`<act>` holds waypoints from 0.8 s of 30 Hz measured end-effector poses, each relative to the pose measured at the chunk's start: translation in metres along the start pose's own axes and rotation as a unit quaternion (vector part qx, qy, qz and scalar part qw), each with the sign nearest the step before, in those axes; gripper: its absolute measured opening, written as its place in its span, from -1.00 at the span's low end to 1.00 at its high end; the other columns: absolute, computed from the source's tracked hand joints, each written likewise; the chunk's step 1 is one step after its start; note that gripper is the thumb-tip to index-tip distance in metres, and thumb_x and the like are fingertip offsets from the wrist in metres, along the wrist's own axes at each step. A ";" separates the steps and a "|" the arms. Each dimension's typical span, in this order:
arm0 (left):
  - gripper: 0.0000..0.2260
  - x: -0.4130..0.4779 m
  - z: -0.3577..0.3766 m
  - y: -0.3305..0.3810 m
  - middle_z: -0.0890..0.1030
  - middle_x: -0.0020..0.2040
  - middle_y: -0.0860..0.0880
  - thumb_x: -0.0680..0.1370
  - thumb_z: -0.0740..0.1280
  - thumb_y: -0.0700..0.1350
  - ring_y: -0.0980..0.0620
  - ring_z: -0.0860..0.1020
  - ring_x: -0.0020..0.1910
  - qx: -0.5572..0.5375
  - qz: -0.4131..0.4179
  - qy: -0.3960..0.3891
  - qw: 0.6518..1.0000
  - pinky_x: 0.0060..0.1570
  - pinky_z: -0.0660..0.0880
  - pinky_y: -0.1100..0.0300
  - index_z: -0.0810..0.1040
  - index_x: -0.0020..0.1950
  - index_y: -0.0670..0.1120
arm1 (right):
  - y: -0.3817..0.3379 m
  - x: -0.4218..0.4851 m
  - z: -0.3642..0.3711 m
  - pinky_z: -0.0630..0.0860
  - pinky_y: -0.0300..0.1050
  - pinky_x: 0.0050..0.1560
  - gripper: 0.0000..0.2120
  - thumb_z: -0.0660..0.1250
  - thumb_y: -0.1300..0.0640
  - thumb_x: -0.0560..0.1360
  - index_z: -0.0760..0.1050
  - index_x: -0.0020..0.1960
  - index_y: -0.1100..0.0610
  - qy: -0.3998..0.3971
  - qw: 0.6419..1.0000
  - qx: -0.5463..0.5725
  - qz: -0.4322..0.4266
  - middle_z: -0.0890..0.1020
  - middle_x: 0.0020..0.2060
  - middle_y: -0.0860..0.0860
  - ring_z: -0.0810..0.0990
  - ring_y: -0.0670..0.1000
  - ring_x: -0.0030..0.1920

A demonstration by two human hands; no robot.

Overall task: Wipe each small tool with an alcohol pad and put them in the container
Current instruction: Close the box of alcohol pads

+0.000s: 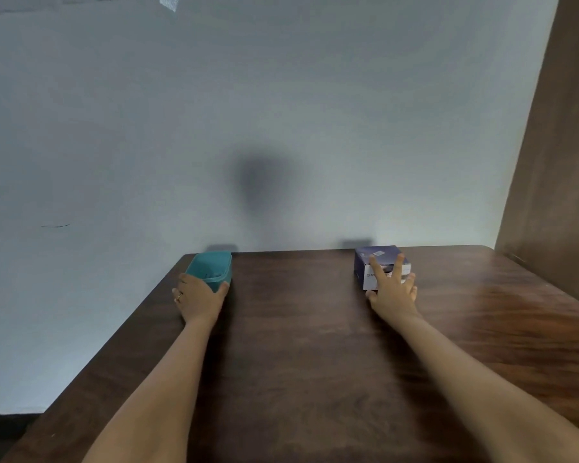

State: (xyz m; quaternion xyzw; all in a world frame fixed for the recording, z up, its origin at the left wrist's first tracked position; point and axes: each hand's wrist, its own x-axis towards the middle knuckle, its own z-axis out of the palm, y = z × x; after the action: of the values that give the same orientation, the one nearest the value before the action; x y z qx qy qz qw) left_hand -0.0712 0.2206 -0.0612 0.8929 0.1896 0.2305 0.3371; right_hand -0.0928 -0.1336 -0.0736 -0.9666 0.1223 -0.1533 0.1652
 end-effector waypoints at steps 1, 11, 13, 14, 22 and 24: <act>-0.28 -0.002 0.002 0.002 0.38 0.31 -0.36 0.45 0.45 0.02 -0.33 0.35 0.32 -0.008 0.009 0.005 1.000 0.30 0.36 -0.15 0.19 0.36 -0.39 | 0.000 0.001 0.000 0.09 0.31 0.41 -0.29 0.23 0.08 0.55 -0.09 0.54 -0.20 0.006 1.000 -0.001 -0.002 -0.28 0.52 0.14 -0.09 0.45 0.46; -0.59 -0.012 0.028 0.025 0.13 0.44 -0.31 0.57 0.30 -0.09 -0.38 0.33 0.31 -0.057 0.079 -0.020 0.995 0.29 0.35 -0.19 0.28 0.39 -0.08 | 0.002 0.007 0.001 0.24 0.26 0.37 -0.30 0.24 0.07 0.53 -0.04 0.54 -0.18 0.020 1.000 -0.006 -0.016 -0.21 0.53 0.17 -0.01 0.47 0.44; -0.74 -0.010 0.029 0.024 0.19 0.43 -0.29 0.61 0.22 -0.10 -0.34 0.39 0.26 -0.058 0.081 -0.015 0.995 0.25 0.37 -0.17 0.37 0.26 -0.16 | 0.001 0.009 0.001 0.24 0.25 0.37 -0.30 0.25 0.07 0.54 -0.05 0.54 -0.18 0.020 1.000 -0.007 -0.017 -0.20 0.53 0.17 -0.01 0.46 0.44; -0.78 -0.009 0.030 0.022 0.22 0.41 -0.28 0.62 0.20 -0.10 -0.32 0.41 0.25 -0.058 0.087 -0.014 0.994 0.24 0.39 -0.16 0.39 0.22 -0.18 | 0.001 0.009 0.001 0.25 0.25 0.36 -0.31 0.25 0.07 0.54 -0.04 0.54 -0.18 0.021 1.000 -0.008 -0.016 -0.20 0.53 0.17 -0.01 0.47 0.44; -0.93 -0.001 0.028 0.010 0.48 0.13 -0.13 0.58 0.28 -0.17 -0.04 0.45 0.05 -0.080 0.219 -0.047 0.971 0.00 0.42 0.12 0.48 0.00 -0.17 | -0.004 0.011 0.003 0.28 0.22 0.34 -0.32 0.24 0.07 0.54 -0.02 0.54 -0.15 0.029 0.999 -0.015 -0.012 -0.17 0.52 0.20 0.00 0.48 0.43; -0.94 0.000 0.028 0.009 0.50 0.10 -0.10 0.56 0.31 -0.17 -0.03 0.46 0.04 -0.078 0.237 -0.055 0.967 -0.01 0.41 0.15 0.48 -0.02 -0.16 | -0.005 0.010 0.002 0.29 0.23 0.33 -0.33 0.25 0.04 0.54 -0.01 0.54 -0.13 0.033 0.999 -0.017 -0.012 -0.15 0.52 0.21 0.01 0.48 0.42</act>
State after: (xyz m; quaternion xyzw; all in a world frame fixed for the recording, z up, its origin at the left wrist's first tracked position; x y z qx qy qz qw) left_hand -0.0544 0.1999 -0.0730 0.8948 -0.0645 0.2684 0.3509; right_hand -0.0824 -0.1308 -0.0710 -0.9651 0.1183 -0.1849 0.1431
